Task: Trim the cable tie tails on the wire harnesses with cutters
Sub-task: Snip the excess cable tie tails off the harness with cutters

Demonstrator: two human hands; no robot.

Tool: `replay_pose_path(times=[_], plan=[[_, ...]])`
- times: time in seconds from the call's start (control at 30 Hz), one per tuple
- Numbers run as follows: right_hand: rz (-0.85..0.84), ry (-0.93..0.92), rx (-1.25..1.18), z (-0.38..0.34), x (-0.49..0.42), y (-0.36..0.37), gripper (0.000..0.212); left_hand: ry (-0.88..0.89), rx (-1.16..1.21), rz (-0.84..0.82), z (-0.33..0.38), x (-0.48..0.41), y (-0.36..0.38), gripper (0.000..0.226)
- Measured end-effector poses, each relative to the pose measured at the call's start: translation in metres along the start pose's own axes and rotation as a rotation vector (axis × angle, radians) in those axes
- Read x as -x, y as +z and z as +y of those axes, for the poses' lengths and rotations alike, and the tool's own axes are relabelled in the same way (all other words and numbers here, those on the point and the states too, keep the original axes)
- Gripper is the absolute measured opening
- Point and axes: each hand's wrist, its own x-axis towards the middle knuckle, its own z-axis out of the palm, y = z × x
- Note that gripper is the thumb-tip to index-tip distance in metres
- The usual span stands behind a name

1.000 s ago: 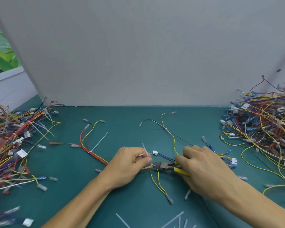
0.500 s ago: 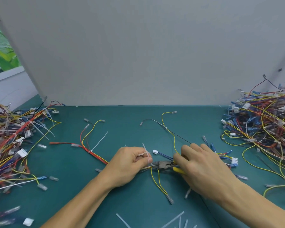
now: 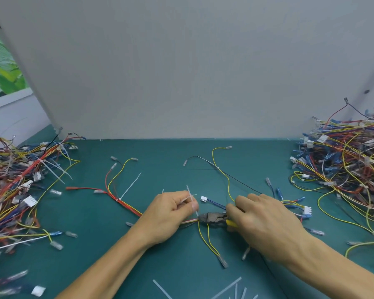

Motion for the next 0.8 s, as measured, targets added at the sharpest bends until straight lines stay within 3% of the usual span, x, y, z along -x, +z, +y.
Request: replay_pose_path(times=[0.07, 0.2, 0.3, 0.5, 0.57, 0.67, 0.8], plan=[[-0.055, 0.058, -0.113, -0.003, -0.001, -0.008, 0.037, -0.074, 0.184, 0.072, 0.002, 0.0, 0.0, 0.02], [-0.111, 0.245, -0.406, -0.011, -0.014, -0.014, 0.029, -0.223, 0.855, 0.318, 0.007, -0.004, -0.016, 0.03], [-0.132, 0.247, -0.585, -0.025, -0.029, -0.012, 0.024, -0.203, 0.969, 0.384, 0.009, -0.004, -0.044, 0.026], [-0.167, 0.197, -0.582, -0.034, -0.024, 0.001, 0.017, -0.358, 0.719, 0.388, -0.003, 0.004, -0.063, 0.025], [-0.171, 0.185, -0.571, -0.024, -0.011, 0.002, 0.016, -0.377, 0.409, 0.341, -0.006, 0.008, -0.06, 0.023], [-0.187, 0.192, -0.554, -0.012, 0.004, -0.001, 0.017, -0.26, -0.287, 0.151, -0.006, 0.009, -0.049, 0.018], [-0.223, 0.209, -0.515, -0.013, 0.007, -0.012, 0.022, -0.305, -0.534, -0.008, 0.008, 0.0, -0.028, 0.039]])
